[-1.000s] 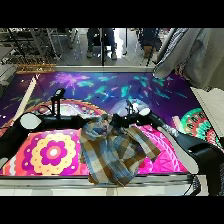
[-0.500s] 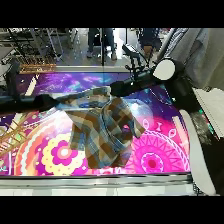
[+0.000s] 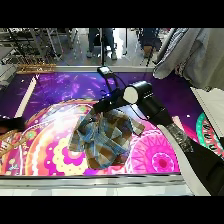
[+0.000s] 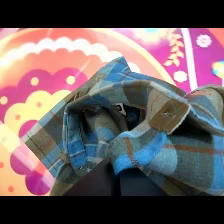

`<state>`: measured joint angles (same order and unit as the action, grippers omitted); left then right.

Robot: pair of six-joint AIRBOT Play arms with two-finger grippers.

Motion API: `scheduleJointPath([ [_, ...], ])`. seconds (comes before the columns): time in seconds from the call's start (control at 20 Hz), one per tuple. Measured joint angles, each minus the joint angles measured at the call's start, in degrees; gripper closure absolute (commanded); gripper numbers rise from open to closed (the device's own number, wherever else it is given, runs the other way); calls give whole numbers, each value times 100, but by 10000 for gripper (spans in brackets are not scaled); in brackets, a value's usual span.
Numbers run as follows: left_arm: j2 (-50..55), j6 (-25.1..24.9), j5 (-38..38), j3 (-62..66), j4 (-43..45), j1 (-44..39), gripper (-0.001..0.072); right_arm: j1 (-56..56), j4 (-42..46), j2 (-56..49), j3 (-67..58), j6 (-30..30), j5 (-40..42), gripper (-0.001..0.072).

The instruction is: Fold the clothes and pants, and hang the long-sleeved shirts on hangers.

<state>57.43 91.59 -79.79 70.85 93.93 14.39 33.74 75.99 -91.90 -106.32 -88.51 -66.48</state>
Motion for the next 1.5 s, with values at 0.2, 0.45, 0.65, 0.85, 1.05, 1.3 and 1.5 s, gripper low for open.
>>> scheduleJointPath([
  [0.2, 81, 87, 579, -120, 448, 2146, 138, -44, 79, -74, 39, 186, 0, 693],
  [0.45, 737, -98, 1547, -269, -286, 4059, 219, -175, 118, -94, 48, 354, 46, 692],
  [0.65, 1554, -258, 2216, -295, -568, 4409, 220, -212, 144, -101, 48, 400, 122, 692],
  [0.85, 2159, -304, 2990, -295, -706, 4448, 246, -223, 164, -107, 50, 415, 140, 692],
  [1.05, 2583, -337, 3571, -295, -817, 4369, 475, -221, 164, -105, 50, 415, 153, 691],
  [1.3, 2763, -417, 3923, -295, -850, 4153, 642, -223, 164, -105, 50, 415, 151, 691],
  [1.5, 2747, -393, 4022, -295, -894, 4085, 691, -221, 166, -105, 50, 415, 120, 691],
])
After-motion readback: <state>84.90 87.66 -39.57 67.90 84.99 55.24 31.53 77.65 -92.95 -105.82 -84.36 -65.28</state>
